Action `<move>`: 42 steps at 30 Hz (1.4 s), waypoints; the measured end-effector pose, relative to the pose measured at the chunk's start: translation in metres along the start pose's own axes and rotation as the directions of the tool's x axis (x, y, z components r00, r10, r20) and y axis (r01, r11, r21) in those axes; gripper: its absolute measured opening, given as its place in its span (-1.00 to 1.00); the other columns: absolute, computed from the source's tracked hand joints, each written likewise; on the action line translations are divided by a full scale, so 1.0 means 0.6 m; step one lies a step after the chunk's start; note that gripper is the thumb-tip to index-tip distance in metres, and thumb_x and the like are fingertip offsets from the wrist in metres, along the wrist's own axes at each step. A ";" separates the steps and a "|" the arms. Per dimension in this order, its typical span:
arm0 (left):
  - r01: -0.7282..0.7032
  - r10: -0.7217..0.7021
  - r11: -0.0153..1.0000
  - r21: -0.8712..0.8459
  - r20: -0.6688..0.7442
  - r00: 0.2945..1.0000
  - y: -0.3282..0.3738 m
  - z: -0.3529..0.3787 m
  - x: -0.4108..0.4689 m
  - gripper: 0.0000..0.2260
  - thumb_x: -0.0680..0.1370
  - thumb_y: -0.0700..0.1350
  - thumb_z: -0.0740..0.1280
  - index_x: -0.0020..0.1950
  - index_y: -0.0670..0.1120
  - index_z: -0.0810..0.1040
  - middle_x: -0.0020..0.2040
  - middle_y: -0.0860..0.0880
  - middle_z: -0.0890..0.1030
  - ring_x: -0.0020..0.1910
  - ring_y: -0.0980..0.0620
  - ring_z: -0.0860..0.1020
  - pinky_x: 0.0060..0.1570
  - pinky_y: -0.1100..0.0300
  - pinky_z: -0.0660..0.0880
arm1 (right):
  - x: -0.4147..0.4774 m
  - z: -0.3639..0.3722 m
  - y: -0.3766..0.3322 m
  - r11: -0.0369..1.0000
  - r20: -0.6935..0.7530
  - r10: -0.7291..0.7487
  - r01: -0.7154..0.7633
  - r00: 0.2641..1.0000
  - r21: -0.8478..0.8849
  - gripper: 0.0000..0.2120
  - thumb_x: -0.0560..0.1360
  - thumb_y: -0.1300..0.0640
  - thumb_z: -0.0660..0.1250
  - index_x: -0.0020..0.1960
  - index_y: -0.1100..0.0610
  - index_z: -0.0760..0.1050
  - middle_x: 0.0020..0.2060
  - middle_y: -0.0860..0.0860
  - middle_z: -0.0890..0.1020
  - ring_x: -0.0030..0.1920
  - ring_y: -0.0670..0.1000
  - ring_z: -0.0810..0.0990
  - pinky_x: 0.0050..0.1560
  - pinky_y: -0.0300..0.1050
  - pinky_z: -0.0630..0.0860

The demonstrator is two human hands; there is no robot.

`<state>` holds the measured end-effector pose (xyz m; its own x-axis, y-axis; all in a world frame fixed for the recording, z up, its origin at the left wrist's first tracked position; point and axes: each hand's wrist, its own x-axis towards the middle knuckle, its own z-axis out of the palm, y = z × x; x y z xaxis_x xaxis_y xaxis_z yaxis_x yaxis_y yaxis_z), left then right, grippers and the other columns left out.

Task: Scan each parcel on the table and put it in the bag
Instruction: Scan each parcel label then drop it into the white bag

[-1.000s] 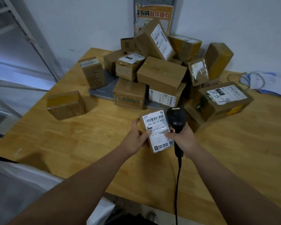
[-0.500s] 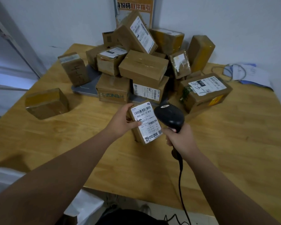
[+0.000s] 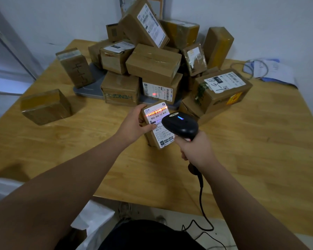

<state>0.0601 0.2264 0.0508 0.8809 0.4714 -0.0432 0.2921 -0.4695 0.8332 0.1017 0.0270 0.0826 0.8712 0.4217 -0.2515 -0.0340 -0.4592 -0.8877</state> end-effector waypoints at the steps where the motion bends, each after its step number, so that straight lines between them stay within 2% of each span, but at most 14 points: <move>1: 0.002 -0.002 1.000 0.002 0.001 1.000 0.000 0.000 -0.001 -0.31 0.41 -0.14 0.53 0.47 -0.03 0.29 0.36 -0.03 0.39 0.20 0.05 0.46 0.06 0.25 0.45 | 0.000 -0.001 0.000 1.000 -0.003 0.002 -0.002 1.000 0.006 -0.91 0.46 0.20 0.39 -0.20 0.19 0.53 -0.55 -0.11 0.49 -0.59 -0.16 0.45 -0.50 -0.27 0.41; 5: -0.001 0.001 1.000 0.004 0.008 1.000 0.000 0.001 -0.001 -0.31 0.41 -0.14 0.53 0.46 -0.03 0.29 0.36 -0.02 0.40 0.19 0.05 0.45 0.06 0.24 0.46 | 0.000 -0.002 0.005 1.000 0.012 -0.001 0.001 1.000 0.016 -0.93 0.47 0.20 0.38 -0.11 0.22 0.55 -0.55 -0.09 0.52 -0.55 -0.11 0.49 -0.46 -0.22 0.46; 8: 0.027 -0.027 1.000 -0.008 -0.003 1.000 -0.003 0.002 0.001 -0.32 0.42 -0.13 0.52 0.47 -0.04 0.28 0.36 -0.01 0.39 0.21 0.06 0.43 0.13 0.18 0.46 | 0.005 -0.001 0.012 1.000 0.051 -0.020 0.019 0.998 0.024 -0.83 0.49 0.15 0.40 0.06 0.17 0.57 -0.31 0.02 0.66 -0.35 0.01 0.64 -0.28 -0.09 0.62; 10: 0.059 -0.059 0.998 -0.013 -0.021 0.998 -0.013 0.004 0.000 -0.30 0.42 -0.09 0.53 0.47 -0.05 0.27 0.38 -0.03 0.40 0.30 0.01 0.40 0.27 0.04 0.43 | 0.018 -0.002 0.023 0.996 0.071 -0.058 0.053 0.996 0.065 -0.71 0.48 0.14 0.43 0.19 0.10 0.55 -0.05 -0.02 0.69 -0.10 -0.10 0.66 -0.13 -0.24 0.61; 13: 0.124 -0.129 0.988 -0.090 -0.045 0.991 -0.031 0.010 -0.009 -0.28 0.41 -0.06 0.53 0.48 -0.01 0.24 0.40 -0.07 0.35 0.39 -0.05 0.33 0.38 -0.06 0.33 | 0.045 -0.003 0.028 0.985 0.044 -0.014 0.006 0.999 0.171 -0.58 0.44 0.14 0.48 0.27 0.09 0.50 0.09 -0.03 0.64 0.03 -0.18 0.59 -0.22 -0.44 0.47; 16: 0.244 -0.263 0.924 -0.293 -0.024 0.965 -0.034 0.018 -0.025 -0.16 0.45 -0.09 0.50 0.55 0.08 0.03 0.51 -0.06 0.21 0.45 0.02 0.21 0.31 0.12 0.23 | 0.079 0.006 0.029 0.935 0.145 0.155 -0.193 0.977 0.297 -0.62 0.42 0.13 0.49 0.22 0.10 0.54 0.00 -0.02 0.68 0.00 -0.09 0.61 -0.11 -0.26 0.46; 20: 0.393 -0.419 0.724 -0.567 0.092 0.903 -0.047 0.039 -0.034 0.01 0.44 -0.09 0.51 0.56 0.13 -0.24 0.48 -0.01 0.30 0.41 0.05 0.28 0.32 0.13 0.21 | 0.105 0.024 0.043 0.805 0.325 0.295 -0.417 0.898 0.422 -0.68 0.42 0.12 0.49 0.16 0.09 0.60 -0.02 0.01 0.72 0.07 0.04 0.65 0.24 0.11 0.50; 23: 0.428 -0.450 0.628 -0.650 0.145 0.881 -0.057 0.045 -0.043 0.06 0.31 0.01 0.59 0.50 0.33 -0.13 0.42 -0.03 0.42 0.32 0.01 0.44 0.36 -0.02 0.35 | 0.100 0.036 0.050 0.723 0.342 0.298 -0.445 0.891 0.529 -0.70 0.48 0.17 0.41 0.22 0.13 0.55 0.00 0.05 0.72 0.05 0.05 0.68 0.09 0.10 0.60; 26: 0.396 -0.443 0.594 -0.700 0.126 0.887 -0.054 0.040 -0.063 -0.09 0.39 -0.02 0.54 0.47 0.35 -0.03 0.35 -0.02 0.46 0.22 0.02 0.50 0.04 0.08 0.51 | 0.076 0.049 0.054 0.679 0.361 0.281 -0.450 0.889 0.580 -0.69 0.51 0.19 0.36 0.24 0.18 0.54 0.04 0.11 0.70 0.04 0.08 0.69 0.01 0.06 0.61; 28: 0.375 -0.446 0.635 -0.675 0.075 0.892 -0.058 0.024 -0.080 -0.09 0.33 0.08 0.56 0.44 0.38 0.00 0.38 -0.01 0.38 0.26 0.00 0.45 0.10 0.05 0.50 | 0.057 0.059 0.053 0.667 0.371 0.263 -0.446 0.890 0.596 -0.66 0.48 0.17 0.37 0.25 0.18 0.54 0.06 0.12 0.69 0.07 0.08 0.68 0.09 0.09 0.57; 31: 0.358 -0.440 0.732 -0.580 0.000 0.898 -0.073 -0.017 -0.125 0.10 0.06 0.33 0.59 0.38 0.49 -0.06 0.44 0.00 0.26 0.36 -0.06 0.36 0.29 -0.15 0.42 | 0.022 0.088 0.033 0.679 0.404 0.226 -0.441 0.886 0.587 -0.57 0.39 0.12 0.40 0.25 0.15 0.55 0.09 0.12 0.68 0.09 0.09 0.67 0.12 0.10 0.55; 36: 0.334 -0.468 0.795 -0.506 -0.162 0.869 -0.131 -0.097 -0.240 0.23 0.06 0.36 0.58 0.44 0.41 -0.26 0.50 0.00 0.19 0.44 -0.01 0.29 0.34 -0.15 0.38 | -0.057 0.186 -0.013 0.804 0.443 0.116 -0.347 0.889 0.484 -0.69 0.44 0.19 0.41 0.18 0.11 0.59 0.03 0.06 0.70 0.02 0.05 0.68 -0.05 -0.01 0.58; 39: 0.322 -0.530 0.743 -0.586 -0.222 0.819 -0.180 -0.148 -0.329 0.07 0.20 0.26 0.59 0.44 0.44 -0.12 0.44 -0.02 0.33 0.37 -0.03 0.41 0.27 -0.15 0.45 | -0.114 0.256 -0.028 0.915 0.488 0.096 -0.271 0.868 0.301 -0.82 0.47 0.21 0.42 0.06 0.07 0.62 -0.12 -0.01 0.73 -0.09 0.01 0.69 -0.09 0.02 0.63; 42: 0.263 -0.540 0.686 -0.678 -0.233 0.809 -0.225 -0.194 -0.425 -0.29 0.48 -0.14 0.44 0.42 0.27 0.08 0.27 0.01 0.50 0.23 -0.02 0.54 0.17 -0.07 0.54 | -0.176 0.328 -0.033 0.976 0.556 0.097 -0.188 0.825 0.109 -0.97 0.47 0.18 0.44 -0.11 0.14 0.64 -0.30 0.04 0.70 -0.31 0.04 0.66 -0.25 -0.07 0.60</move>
<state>-0.2473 0.2567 0.0133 0.4685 0.8084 -0.3564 0.1795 0.3079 0.9343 -0.0860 0.1455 0.0509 0.4434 0.7386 -0.5078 -0.2502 -0.4420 -0.8614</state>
